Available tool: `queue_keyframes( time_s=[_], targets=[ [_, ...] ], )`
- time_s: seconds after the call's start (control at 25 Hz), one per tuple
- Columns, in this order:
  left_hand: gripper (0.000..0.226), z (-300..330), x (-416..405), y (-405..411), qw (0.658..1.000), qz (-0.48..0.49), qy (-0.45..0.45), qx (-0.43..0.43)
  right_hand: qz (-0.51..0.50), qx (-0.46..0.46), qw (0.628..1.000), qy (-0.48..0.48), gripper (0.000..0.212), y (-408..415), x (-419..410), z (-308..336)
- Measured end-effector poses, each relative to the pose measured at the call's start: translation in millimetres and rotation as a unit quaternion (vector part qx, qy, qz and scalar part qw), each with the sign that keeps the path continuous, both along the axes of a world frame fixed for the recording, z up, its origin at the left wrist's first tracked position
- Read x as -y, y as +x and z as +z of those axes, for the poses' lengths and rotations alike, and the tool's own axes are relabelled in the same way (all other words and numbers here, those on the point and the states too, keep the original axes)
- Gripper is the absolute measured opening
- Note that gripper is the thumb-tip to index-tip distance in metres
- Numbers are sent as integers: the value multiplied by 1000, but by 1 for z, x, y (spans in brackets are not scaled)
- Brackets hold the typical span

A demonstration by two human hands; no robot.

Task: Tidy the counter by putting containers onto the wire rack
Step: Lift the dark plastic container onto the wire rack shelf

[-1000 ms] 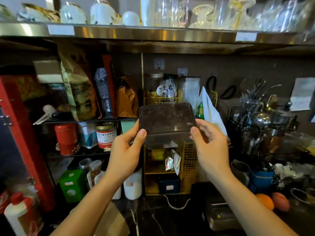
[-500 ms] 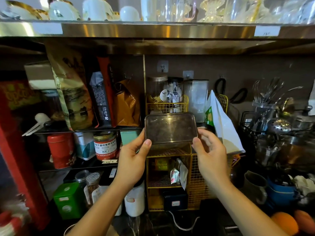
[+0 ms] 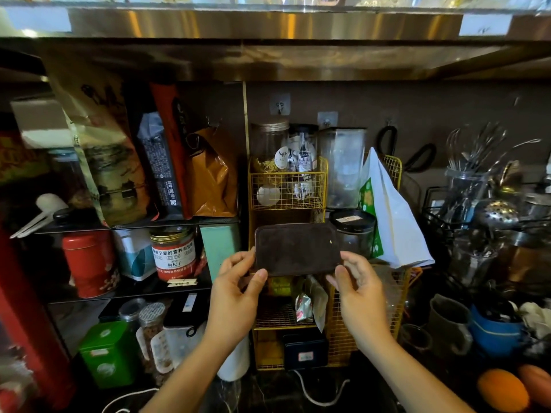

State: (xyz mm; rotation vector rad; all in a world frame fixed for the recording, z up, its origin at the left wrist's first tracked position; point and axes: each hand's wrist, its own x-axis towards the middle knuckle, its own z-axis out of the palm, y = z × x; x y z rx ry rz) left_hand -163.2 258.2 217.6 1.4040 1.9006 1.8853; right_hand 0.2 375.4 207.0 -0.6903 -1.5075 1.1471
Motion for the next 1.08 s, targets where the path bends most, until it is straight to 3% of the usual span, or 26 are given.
queue_keyframes(
  time_s=[0.24,0.56,0.72,1.08],
  targets=[
    [52,-8,-5,-5,997,-2,-48,69,14,75,997,-2,34,-1,-10,-15],
    [77,-19,-17,-18,987,-20,-151,53,34,219,974,-47,60,-8,-35,-13],
    [81,-19,-23,-18,980,-27,-190,54,67,225,968,-84,71,-10,-36,-10],
    [80,-24,-21,-16,978,-38,-192,74,88,231,963,-102,70,-7,-35,-8]
  ],
)
